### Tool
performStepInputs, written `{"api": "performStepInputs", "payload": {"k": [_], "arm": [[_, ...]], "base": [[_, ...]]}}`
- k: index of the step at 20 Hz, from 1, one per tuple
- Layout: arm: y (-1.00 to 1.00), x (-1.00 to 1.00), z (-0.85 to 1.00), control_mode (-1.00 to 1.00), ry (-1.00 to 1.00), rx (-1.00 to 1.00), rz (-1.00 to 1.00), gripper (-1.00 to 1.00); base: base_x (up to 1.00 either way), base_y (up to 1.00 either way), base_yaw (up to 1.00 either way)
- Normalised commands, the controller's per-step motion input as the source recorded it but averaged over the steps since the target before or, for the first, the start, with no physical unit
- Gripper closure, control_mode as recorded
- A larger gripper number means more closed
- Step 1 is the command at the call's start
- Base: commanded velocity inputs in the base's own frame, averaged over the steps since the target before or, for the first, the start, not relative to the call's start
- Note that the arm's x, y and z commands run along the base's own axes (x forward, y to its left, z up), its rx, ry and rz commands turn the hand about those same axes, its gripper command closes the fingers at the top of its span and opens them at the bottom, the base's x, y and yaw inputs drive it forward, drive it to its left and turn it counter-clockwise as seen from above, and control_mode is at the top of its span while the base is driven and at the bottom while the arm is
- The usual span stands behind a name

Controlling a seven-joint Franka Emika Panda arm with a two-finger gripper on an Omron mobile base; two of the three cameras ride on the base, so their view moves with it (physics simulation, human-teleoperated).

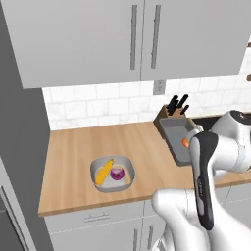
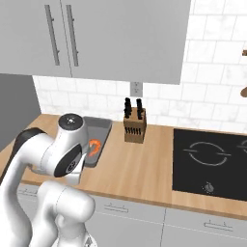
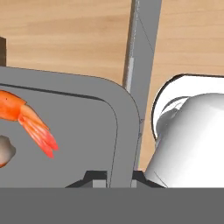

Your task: Take the meat container that has the shrimp and place it on the second highest rack of the freezer. Then take the vegetable container that has the corn and onion and place it on the highest rack of the freezer.

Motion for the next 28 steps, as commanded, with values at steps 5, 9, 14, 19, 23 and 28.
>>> {"api": "performStepInputs", "payload": {"k": [5,9,14,19,23,28], "arm": [[0.12,-0.49,0.30,-1.00,-0.07,0.00,0.00,1.00],[0.05,-0.11,0.03,1.00,-0.03,0.00,0.00,1.00],[0.00,0.00,0.00,1.00,0.00,0.00,0.00,1.00],[0.00,0.00,0.00,1.00,0.00,0.00,0.00,1.00],[0.00,0.00,0.00,1.00,0.00,0.00,0.00,1.00],[0.00,0.00,0.00,1.00,0.00,0.00,0.00,1.00]], "base": [[0.00,0.00,0.00],[-0.08,0.03,0.00],[-0.43,0.12,0.07],[-0.96,0.66,0.34],[-0.80,0.95,0.63],[-0.14,0.99,0.80]]}}
